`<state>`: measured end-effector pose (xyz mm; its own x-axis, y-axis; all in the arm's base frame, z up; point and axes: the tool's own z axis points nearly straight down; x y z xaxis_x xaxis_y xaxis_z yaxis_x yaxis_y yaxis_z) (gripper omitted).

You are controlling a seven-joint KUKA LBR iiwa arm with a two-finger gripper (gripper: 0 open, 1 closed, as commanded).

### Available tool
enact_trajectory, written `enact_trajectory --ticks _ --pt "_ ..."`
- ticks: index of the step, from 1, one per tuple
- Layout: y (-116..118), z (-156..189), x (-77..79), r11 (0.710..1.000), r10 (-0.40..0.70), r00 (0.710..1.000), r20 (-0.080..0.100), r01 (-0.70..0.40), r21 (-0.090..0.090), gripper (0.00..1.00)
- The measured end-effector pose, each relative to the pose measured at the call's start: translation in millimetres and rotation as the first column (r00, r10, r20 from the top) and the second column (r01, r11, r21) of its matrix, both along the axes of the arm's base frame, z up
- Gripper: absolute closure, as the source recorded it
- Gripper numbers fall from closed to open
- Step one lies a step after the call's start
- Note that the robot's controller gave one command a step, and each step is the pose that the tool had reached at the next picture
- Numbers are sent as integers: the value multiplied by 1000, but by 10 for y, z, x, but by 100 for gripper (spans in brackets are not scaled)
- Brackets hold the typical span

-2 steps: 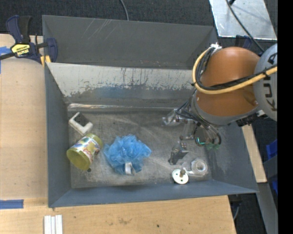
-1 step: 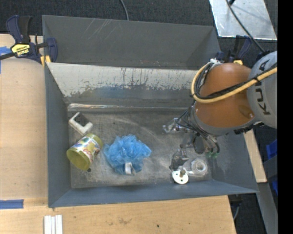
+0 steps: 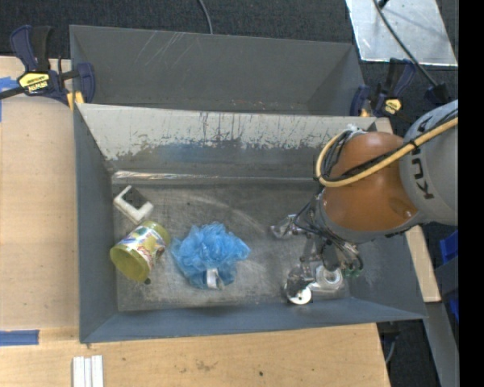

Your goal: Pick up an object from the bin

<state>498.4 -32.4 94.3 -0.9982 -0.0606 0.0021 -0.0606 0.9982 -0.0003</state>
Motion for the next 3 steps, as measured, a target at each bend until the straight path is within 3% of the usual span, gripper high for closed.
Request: enact_trajectory --ticks 1,2,3 --pt "-260 -139 87 1000 -18 1000 5 18 2 0" --pt "-615 -7 62 992 124 992 5 -124 1 0" --pt "-1100 279 115 964 264 964 4 -264 0 0"
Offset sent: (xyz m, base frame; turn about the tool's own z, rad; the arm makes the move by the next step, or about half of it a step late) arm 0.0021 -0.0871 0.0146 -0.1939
